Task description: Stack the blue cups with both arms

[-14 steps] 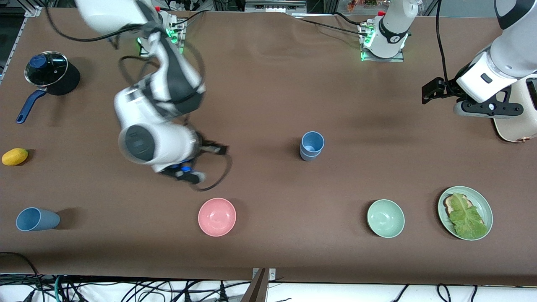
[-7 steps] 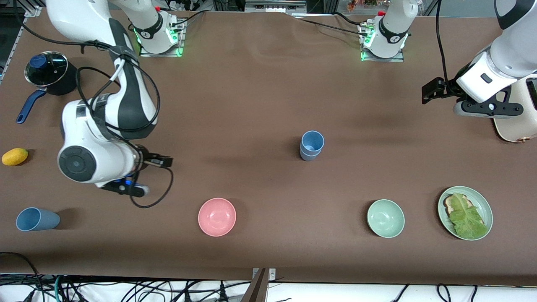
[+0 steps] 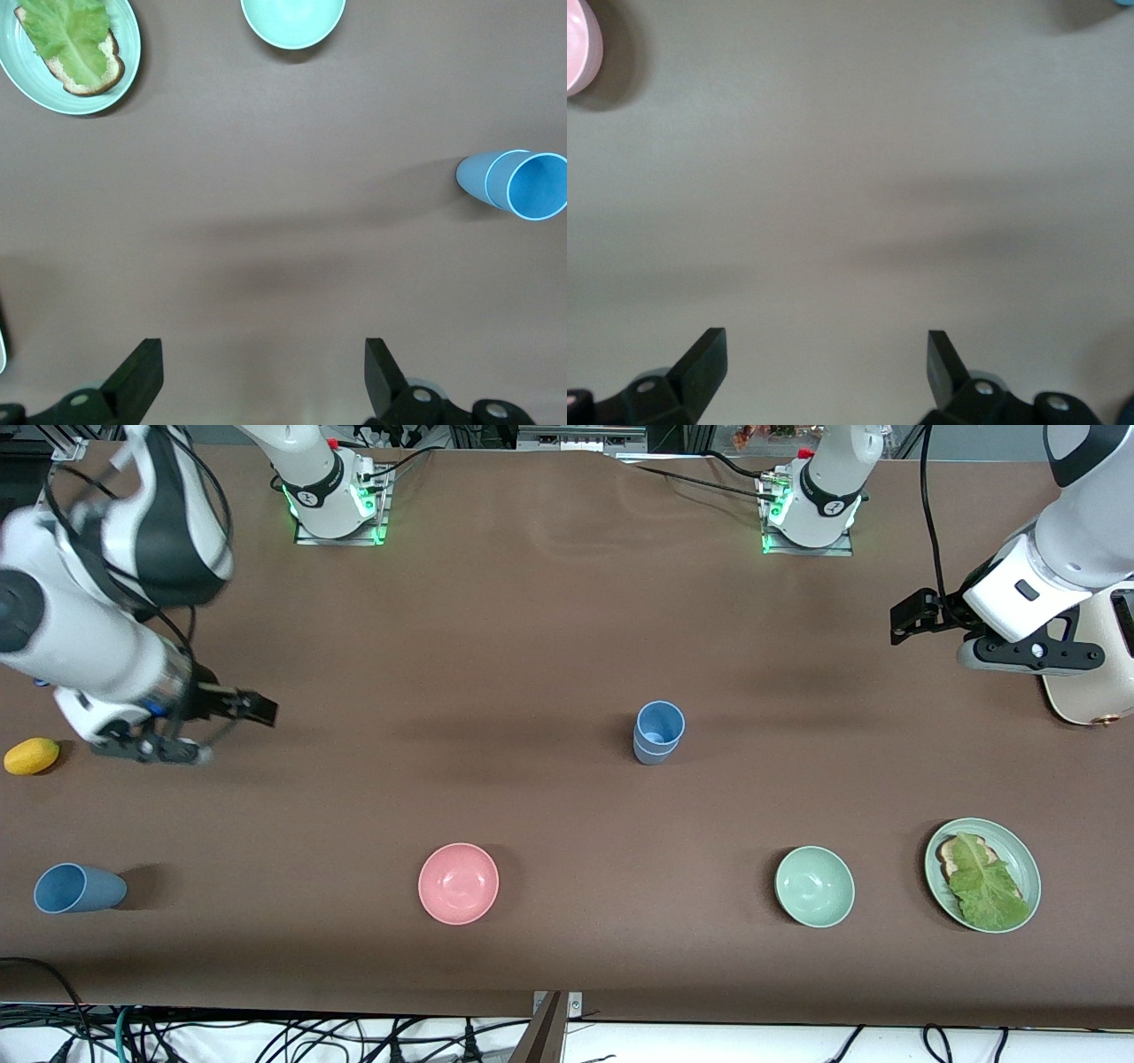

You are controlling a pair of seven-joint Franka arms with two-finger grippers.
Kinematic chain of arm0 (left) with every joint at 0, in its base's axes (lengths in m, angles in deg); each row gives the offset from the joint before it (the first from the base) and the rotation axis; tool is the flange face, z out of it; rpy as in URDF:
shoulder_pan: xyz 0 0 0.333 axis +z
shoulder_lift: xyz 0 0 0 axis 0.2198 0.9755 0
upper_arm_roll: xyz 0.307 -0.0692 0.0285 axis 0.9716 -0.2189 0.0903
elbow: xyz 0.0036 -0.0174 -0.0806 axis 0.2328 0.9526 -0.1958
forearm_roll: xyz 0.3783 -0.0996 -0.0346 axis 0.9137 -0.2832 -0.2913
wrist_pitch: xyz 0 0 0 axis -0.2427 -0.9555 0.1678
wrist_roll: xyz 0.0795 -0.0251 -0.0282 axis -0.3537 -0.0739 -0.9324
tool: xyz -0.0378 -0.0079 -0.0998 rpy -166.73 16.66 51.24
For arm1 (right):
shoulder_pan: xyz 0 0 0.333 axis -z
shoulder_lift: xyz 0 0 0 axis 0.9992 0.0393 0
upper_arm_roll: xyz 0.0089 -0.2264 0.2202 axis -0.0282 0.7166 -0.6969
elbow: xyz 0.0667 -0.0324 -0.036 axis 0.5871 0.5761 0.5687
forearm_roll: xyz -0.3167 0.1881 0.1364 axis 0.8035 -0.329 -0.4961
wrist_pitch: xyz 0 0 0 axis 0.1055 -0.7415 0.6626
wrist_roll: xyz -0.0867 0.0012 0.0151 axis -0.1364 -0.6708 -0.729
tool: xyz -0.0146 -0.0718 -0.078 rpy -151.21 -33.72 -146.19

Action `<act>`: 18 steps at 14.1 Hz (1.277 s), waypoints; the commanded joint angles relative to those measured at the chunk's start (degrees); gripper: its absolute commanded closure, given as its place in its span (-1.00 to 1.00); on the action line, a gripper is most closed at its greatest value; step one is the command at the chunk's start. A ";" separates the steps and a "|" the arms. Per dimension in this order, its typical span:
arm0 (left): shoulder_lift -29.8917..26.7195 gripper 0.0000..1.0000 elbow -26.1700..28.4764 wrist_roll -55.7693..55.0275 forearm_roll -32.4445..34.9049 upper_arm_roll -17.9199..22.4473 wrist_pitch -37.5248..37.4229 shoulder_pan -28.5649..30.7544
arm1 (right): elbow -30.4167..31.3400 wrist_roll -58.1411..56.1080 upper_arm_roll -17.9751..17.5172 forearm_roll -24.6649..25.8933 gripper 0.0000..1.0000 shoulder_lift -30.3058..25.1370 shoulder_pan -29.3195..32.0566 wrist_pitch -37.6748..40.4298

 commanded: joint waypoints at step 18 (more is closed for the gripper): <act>0.17 -1.00 -0.77 1.14 -0.52 0.11 -0.61 0.01 | -2.86 -9.01 -2.37 -0.40 -1.00 -7.25 7.65 8.94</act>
